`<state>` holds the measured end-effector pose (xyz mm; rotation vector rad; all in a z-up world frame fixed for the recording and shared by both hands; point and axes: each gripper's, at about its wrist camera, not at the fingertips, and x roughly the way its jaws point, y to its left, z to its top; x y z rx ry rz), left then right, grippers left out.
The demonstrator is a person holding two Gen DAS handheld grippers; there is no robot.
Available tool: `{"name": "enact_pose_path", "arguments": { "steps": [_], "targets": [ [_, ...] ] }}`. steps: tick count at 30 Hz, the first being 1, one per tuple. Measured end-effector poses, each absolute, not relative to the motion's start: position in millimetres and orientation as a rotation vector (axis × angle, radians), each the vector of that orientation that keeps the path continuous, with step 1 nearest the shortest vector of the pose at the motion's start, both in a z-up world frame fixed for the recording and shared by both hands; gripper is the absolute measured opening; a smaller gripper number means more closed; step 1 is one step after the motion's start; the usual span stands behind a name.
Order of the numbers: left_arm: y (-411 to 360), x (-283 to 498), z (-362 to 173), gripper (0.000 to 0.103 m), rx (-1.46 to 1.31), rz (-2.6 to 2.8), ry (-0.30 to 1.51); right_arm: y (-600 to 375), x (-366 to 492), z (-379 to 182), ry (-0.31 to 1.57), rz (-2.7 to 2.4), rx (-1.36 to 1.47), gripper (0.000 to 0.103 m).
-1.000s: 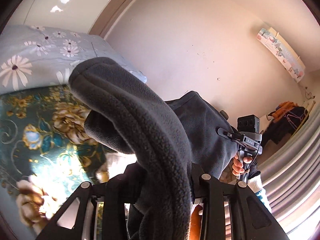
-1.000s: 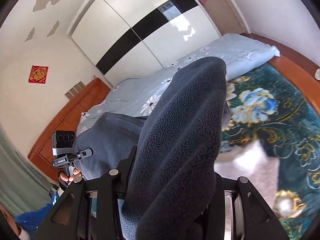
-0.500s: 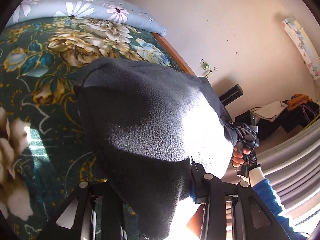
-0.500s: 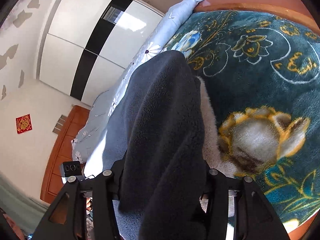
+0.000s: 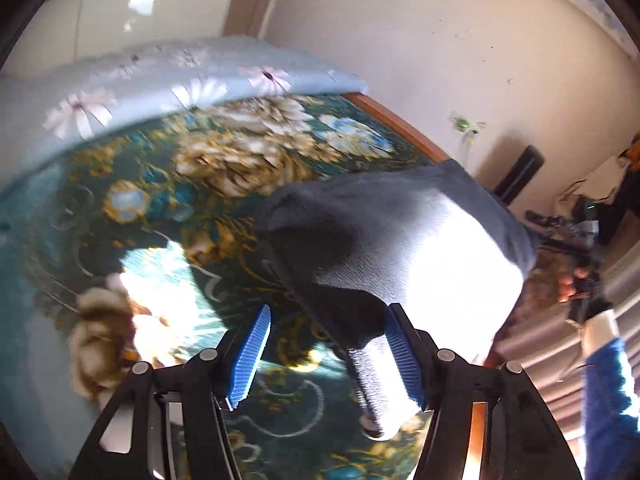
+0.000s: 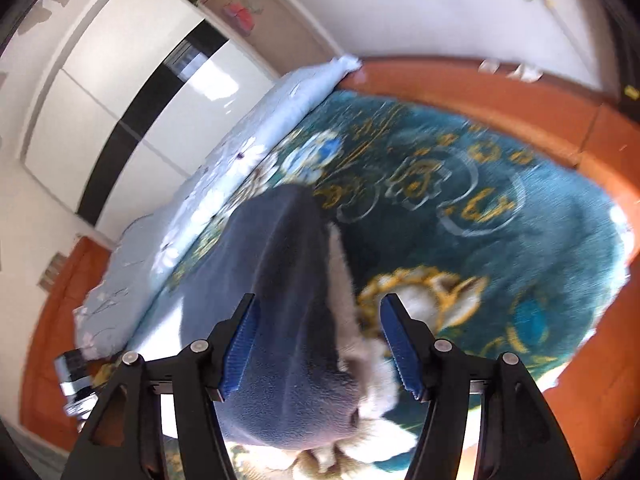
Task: Fold clothes
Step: 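Lower the folded hoodie onto the clothes stack and open both grippers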
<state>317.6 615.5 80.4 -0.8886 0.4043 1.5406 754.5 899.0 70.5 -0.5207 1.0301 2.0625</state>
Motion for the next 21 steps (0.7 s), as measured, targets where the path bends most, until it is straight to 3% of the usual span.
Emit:
{"name": "enact_pose_path", "arguments": {
  "steps": [2,7,15,21],
  "targets": [
    [607.5,332.2,94.1,0.066,-0.788,1.633,0.456,878.7,755.1,99.7,0.807,1.973,-0.490,0.064],
    [603.3,367.7,106.6,0.068,-0.626,1.759,0.481,808.5,696.9,132.2,0.473,2.134,-0.542,0.065],
    [610.0,385.8,97.3,0.083,-0.627,1.796,0.423,787.0,620.0,80.9,0.435,2.195,-0.700,0.065],
    [617.6,384.1,79.3,0.084,-0.672,1.792,0.438,786.9,608.2,53.1,0.454,2.163,-0.770,0.065]
  ]
}}
